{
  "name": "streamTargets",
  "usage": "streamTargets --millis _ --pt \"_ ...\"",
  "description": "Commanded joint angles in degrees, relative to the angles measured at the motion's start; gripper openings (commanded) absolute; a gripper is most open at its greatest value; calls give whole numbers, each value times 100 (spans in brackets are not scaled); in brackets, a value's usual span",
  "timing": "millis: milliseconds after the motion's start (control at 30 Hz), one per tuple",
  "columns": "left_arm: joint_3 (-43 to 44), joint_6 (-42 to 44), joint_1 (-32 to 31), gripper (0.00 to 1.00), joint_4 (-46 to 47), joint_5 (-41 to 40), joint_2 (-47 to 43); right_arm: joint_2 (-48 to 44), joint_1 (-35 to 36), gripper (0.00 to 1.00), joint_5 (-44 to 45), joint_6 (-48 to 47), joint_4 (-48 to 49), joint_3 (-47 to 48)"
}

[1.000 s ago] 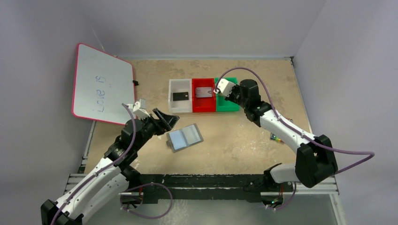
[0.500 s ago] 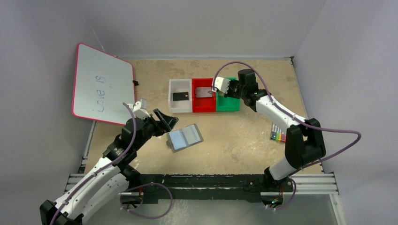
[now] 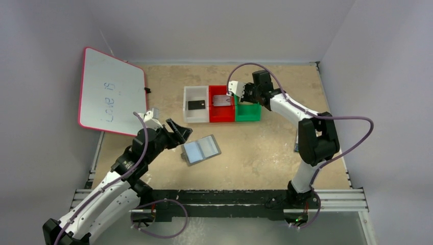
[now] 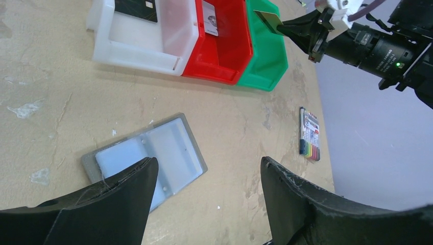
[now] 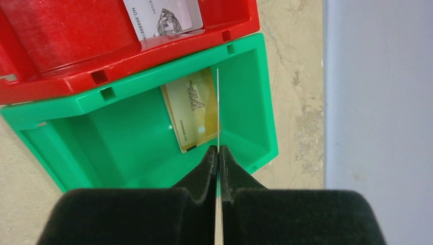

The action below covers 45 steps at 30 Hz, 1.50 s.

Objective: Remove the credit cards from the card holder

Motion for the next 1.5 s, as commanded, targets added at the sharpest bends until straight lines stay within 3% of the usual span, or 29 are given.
streamTargets --millis 0,400,933,1467 --pt "236 61 -7 73 64 -153 -132 203 -48 0 51 -125 -214 447" --pt "287 88 -8 73 -6 -239 15 902 -45 3 167 -32 -12 843" --pt "276 64 -8 73 -45 -308 86 1282 -37 7 719 -251 1125 551" --pt "241 0 -8 73 -15 -208 200 1255 -38 14 452 -502 822 502"
